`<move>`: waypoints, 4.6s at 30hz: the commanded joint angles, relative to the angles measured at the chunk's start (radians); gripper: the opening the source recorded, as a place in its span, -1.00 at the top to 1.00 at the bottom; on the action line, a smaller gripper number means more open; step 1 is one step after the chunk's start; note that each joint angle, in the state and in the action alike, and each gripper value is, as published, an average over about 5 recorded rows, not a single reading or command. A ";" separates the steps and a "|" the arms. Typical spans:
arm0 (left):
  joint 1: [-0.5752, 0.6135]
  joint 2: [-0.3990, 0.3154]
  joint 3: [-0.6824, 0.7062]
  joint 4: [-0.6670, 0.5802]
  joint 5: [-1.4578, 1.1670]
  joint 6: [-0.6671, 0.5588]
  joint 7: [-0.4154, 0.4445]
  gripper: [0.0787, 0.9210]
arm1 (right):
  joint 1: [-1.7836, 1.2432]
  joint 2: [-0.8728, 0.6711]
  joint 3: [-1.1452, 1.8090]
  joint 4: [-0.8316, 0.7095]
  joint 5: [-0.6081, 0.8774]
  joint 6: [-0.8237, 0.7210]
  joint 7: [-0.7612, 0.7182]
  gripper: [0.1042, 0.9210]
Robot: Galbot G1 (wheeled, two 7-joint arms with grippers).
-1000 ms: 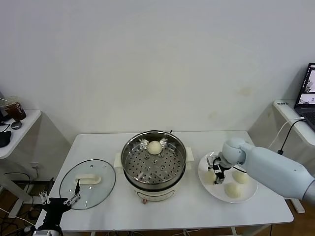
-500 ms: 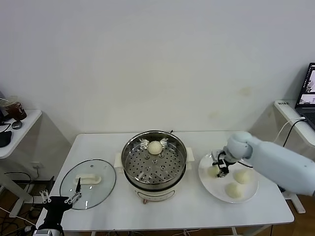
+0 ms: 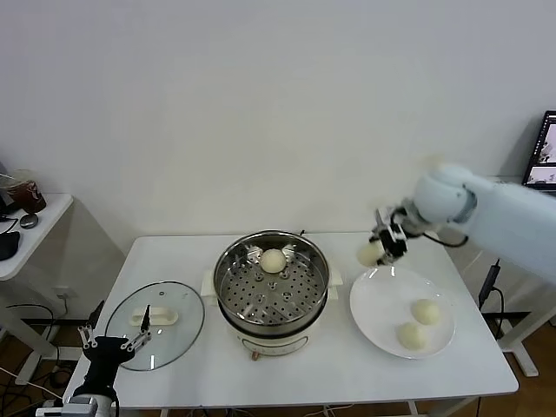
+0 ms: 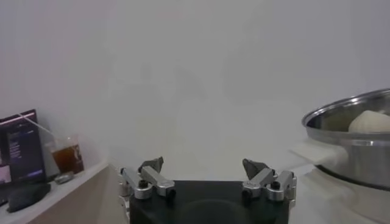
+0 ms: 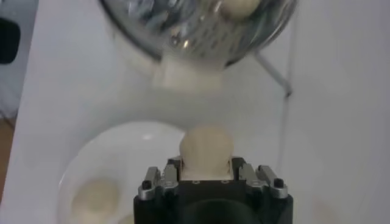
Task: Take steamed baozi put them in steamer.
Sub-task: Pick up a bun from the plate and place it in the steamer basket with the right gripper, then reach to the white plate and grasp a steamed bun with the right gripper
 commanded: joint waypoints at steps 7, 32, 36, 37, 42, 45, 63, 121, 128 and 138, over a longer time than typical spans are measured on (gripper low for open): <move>-0.025 -0.003 -0.018 0.029 -0.001 -0.001 0.001 -0.77 | 0.003 0.529 -0.084 -0.127 0.319 -0.204 0.186 0.01; -0.029 -0.017 -0.030 0.042 -0.003 -0.006 0.000 -0.77 | -0.255 0.769 -0.074 -0.463 0.147 -0.203 0.189 -0.01; -0.030 -0.016 -0.032 0.042 -0.004 -0.006 0.000 -0.77 | -0.261 0.758 -0.071 -0.461 0.150 -0.203 0.192 -0.03; -0.030 -0.016 -0.032 0.042 -0.004 -0.006 0.000 -0.77 | -0.259 0.753 -0.070 -0.457 0.149 -0.203 0.187 -0.07; -0.029 -0.013 -0.037 0.042 -0.007 -0.006 0.000 -0.77 | -0.193 0.681 -0.057 -0.395 0.148 -0.203 0.127 -0.38; -0.030 -0.012 -0.040 0.042 -0.009 -0.005 0.001 -0.77 | -0.117 0.599 -0.042 -0.325 0.155 -0.201 0.075 -0.59; -0.041 -0.010 -0.001 0.011 -0.007 0.026 0.008 -0.77 | 0.035 -0.261 -0.081 0.155 -0.189 0.093 -0.292 -0.76; 0.007 -0.040 -0.055 -0.008 0.014 0.024 0.006 -0.77 | -0.930 -0.206 0.551 -0.187 -0.524 0.225 -0.098 -0.58; 0.010 -0.042 -0.055 -0.014 0.013 0.021 0.005 -0.77 | -0.922 -0.194 0.551 -0.192 -0.524 0.222 -0.107 -0.28; 0.010 -0.044 -0.055 -0.019 0.011 0.020 0.004 -0.77 | -0.804 -0.238 0.529 -0.157 -0.477 0.228 -0.137 0.13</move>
